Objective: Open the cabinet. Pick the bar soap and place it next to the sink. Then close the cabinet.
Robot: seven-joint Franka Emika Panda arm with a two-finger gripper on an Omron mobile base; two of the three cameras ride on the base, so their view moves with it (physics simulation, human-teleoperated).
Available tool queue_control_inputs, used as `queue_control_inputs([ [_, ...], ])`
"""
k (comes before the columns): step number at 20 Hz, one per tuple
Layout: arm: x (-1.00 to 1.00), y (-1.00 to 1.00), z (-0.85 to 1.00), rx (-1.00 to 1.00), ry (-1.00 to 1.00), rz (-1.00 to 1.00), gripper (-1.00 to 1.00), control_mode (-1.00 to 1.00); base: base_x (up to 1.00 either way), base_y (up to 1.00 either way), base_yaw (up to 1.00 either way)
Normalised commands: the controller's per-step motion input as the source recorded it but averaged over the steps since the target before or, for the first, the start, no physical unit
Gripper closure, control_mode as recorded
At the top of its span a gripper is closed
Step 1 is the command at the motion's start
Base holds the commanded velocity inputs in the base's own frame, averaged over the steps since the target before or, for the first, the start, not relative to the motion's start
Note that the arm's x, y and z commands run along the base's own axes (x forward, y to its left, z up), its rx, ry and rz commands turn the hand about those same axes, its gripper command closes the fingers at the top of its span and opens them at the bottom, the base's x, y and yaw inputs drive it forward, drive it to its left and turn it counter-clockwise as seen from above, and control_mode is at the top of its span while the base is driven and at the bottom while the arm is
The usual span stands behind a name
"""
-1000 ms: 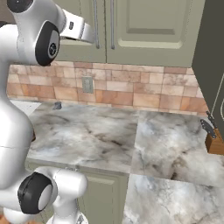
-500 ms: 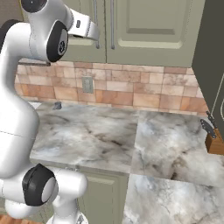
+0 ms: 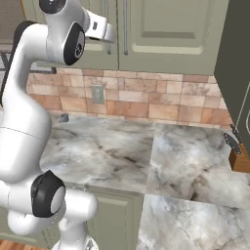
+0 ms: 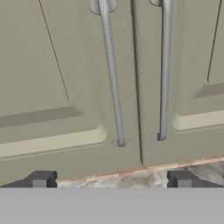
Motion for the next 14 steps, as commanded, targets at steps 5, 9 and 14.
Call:
queue_control_inputs([
  [5,0.4,-0.03,-0.06,0.0,0.0,0.0,-1.0,-1.0,0.0,0.0,0.0],
  [9,0.4,-0.02,-0.08,0.0,0.0,0.0,-1.0,-1.0,0.0,0.0,0.0],
  [14,0.39,0.0,-0.08,0.0,0.0,0.0,-1.0,-1.0,0.0,0.0,0.0],
])
